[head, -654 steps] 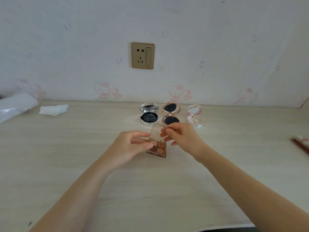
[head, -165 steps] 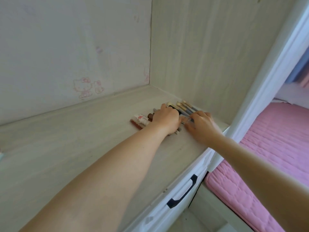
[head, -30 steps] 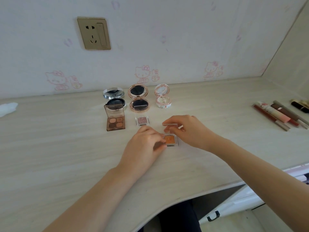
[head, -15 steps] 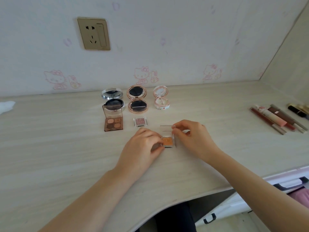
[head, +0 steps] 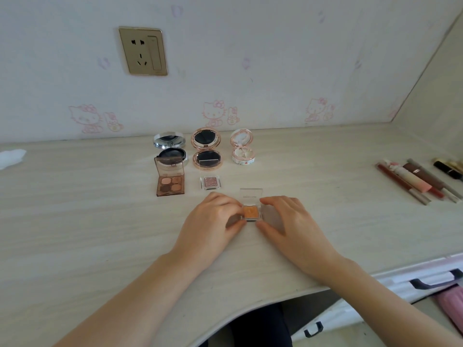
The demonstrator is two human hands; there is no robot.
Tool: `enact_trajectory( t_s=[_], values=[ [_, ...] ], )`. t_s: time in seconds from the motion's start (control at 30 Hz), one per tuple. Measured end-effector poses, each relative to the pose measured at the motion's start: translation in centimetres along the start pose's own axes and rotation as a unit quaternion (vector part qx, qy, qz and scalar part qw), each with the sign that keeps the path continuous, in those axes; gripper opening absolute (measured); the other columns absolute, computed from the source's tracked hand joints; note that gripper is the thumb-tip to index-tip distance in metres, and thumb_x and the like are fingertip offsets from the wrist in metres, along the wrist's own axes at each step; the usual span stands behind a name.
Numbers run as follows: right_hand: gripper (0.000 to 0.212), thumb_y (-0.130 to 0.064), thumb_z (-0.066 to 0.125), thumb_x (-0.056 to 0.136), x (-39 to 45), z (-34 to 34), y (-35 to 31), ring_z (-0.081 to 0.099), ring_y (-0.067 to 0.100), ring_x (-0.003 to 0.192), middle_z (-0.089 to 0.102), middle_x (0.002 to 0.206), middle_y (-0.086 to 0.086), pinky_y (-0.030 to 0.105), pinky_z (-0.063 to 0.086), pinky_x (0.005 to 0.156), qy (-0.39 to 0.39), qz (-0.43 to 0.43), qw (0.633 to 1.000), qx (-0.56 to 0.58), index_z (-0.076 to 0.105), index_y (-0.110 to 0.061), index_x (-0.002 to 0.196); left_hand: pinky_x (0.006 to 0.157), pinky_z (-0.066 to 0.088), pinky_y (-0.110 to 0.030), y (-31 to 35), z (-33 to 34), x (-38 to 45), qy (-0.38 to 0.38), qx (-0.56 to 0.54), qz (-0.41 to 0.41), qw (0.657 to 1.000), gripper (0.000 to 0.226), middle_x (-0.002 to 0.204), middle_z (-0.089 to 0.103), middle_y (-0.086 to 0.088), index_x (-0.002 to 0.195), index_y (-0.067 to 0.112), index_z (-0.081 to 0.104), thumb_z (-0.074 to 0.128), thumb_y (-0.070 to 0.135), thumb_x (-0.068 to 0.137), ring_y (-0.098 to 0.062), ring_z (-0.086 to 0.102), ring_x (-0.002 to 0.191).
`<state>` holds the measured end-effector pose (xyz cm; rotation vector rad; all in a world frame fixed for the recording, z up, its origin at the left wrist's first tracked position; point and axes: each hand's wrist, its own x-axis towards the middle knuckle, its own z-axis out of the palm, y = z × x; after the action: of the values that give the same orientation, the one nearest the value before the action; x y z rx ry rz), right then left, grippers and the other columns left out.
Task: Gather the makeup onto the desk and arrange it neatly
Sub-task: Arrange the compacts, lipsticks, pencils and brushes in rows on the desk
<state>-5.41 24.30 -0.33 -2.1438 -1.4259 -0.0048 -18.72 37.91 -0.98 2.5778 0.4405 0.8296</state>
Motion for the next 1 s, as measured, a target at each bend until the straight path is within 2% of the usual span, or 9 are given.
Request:
enact_trajectory(
  t_s=[0.13,0.27,0.37,0.47,0.6,0.73,0.87,1.0],
  values=[
    [0.04,-0.028,0.063,0.088,0.7,-0.1,0.5,0.044,0.017,0.119,0.058,0.122,-0.005,0.016,0.031,0.095,-0.013,-0.008,1.0,-0.008,0.057,-0.016,0.126,0.075,0.051,-0.034,0.2,0.2,0.6,0.0,0.03,0.014,0.999,0.009,0.095,0.068,0.011,0.089,0.018,0.075,0.073,0.022,0.081,-0.015,0.058,0.095],
    [0.038,-0.028,0.064,0.088,2.2,-0.1,1.5,0.046,0.019,0.117,0.06,0.12,-0.004,0.021,0.035,0.096,-0.012,-0.002,1.0,-0.004,0.059,-0.016,0.123,0.073,0.052,-0.031,0.2,0.5,1.6,0.001,0.082,0.044,0.996,0.008,0.094,0.07,0.008,0.088,0.015,0.074,0.07,0.02,0.083,-0.018,0.06,0.093],
    [0.037,-0.03,0.063,0.088,3.7,0.0,2.4,0.047,0.021,0.116,0.061,0.119,-0.002,0.024,0.037,0.097,-0.006,0.011,1.0,-0.004,0.06,-0.016,0.122,0.075,0.05,-0.029,0.1,0.9,2.8,0.003,0.116,0.06,0.991,0.01,0.094,0.071,0.007,0.088,0.014,0.074,0.067,0.02,0.085,-0.019,0.061,0.094],
    [0.035,-0.03,0.063,0.089,5.1,0.1,3.2,0.048,0.022,0.113,0.062,0.117,-0.002,0.024,0.037,0.094,-0.003,0.019,1.0,-0.008,0.061,-0.017,0.121,0.077,0.05,-0.033,-0.2,1.3,4.1,0.002,0.147,0.055,0.988,0.011,0.094,0.072,0.006,0.088,0.011,0.074,0.065,0.019,0.086,-0.021,0.061,0.097],
    [0.03,-0.027,0.061,0.09,6.4,0.2,3.8,0.05,0.025,0.108,0.062,0.113,0.002,0.024,0.036,0.092,0.01,0.015,1.0,-0.022,0.064,-0.015,0.117,0.071,0.054,-0.028,-0.2,2.0,5.6,0.03,0.18,0.061,0.981,0.007,0.076,0.072,0.005,0.074,0.011,0.075,0.08,0.015,0.071,-0.021,0.066,0.082],
    [0.026,-0.023,0.061,0.09,6.9,0.3,4.0,0.051,0.027,0.105,0.062,0.11,0.004,0.031,0.04,0.093,0.025,0.01,0.999,-0.026,0.066,-0.014,0.113,0.069,0.053,-0.027,-0.6,2.6,6.5,0.032,0.221,0.059,0.973,0.009,0.069,0.07,0.008,0.071,0.015,0.074,0.081,0.017,0.067,-0.018,0.065,0.081],
    [0.025,-0.022,0.058,0.092,6.8,0.5,3.8,0.051,0.029,0.105,0.061,0.111,0.005,0.037,0.042,0.092,0.029,-0.001,0.998,-0.048,0.065,-0.012,0.114,0.069,0.054,-0.028,-0.8,3.0,6.6,0.052,0.196,0.054,0.978,0.008,0.075,0.072,0.008,0.072,0.014,0.074,0.08,0.017,0.07,-0.02,0.066,0.082],
    [0.027,-0.022,0.054,0.094,6.7,0.7,3.7,0.05,0.028,0.107,0.059,0.113,0.004,0.037,0.043,0.091,0.026,-0.004,0.998,-0.06,0.064,-0.013,0.117,0.068,0.052,-0.027,-0.7,2.9,6.2,0.063,0.177,0.04,0.981,0.008,0.078,0.072,0.01,0.074,0.014,0.074,0.081,0.018,0.071,-0.019,0.066,0.083]
  ],
)
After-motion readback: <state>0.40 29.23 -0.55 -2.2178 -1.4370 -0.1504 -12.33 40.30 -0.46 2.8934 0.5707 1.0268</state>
